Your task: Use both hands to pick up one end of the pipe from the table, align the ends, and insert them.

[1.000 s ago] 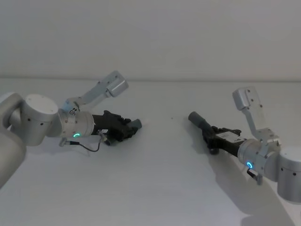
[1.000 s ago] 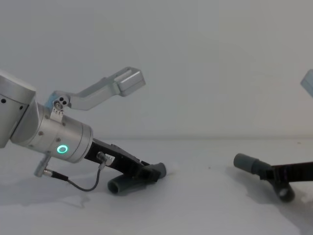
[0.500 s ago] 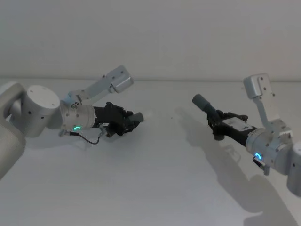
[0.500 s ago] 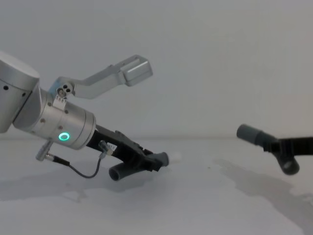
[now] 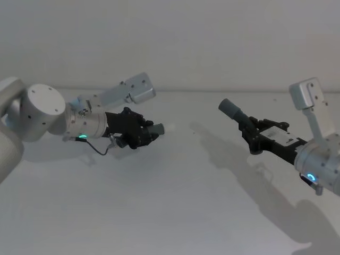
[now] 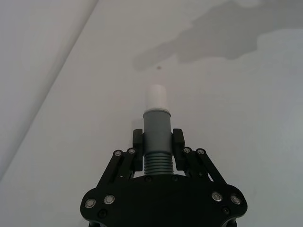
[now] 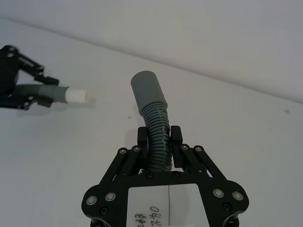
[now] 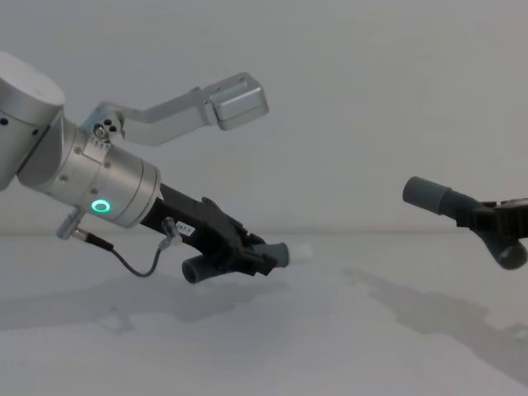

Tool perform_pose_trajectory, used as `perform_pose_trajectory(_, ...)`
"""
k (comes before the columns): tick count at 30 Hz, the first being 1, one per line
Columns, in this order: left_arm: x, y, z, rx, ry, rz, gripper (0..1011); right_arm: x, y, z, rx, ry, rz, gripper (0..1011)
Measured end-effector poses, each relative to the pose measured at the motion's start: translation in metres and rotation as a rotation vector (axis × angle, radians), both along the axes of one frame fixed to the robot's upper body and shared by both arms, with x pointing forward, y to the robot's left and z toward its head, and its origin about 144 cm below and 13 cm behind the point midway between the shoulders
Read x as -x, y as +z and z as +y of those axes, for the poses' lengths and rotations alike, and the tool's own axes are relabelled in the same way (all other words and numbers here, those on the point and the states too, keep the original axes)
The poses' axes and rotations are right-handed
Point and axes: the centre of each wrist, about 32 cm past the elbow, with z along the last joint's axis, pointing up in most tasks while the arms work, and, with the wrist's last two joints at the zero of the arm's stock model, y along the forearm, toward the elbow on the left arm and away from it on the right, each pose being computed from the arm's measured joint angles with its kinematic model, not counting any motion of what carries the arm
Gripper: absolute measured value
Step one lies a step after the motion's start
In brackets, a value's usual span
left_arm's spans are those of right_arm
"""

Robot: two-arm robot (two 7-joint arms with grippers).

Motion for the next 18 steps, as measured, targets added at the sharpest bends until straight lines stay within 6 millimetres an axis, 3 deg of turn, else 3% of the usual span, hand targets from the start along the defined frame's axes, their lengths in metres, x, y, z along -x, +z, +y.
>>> perform_pose_trajectory(18,-0.004,0.028,0.006,-0.099,-0.210,-0.080,353,0.013,0.009,-0.030,0.042,0.218,-0.033,274)
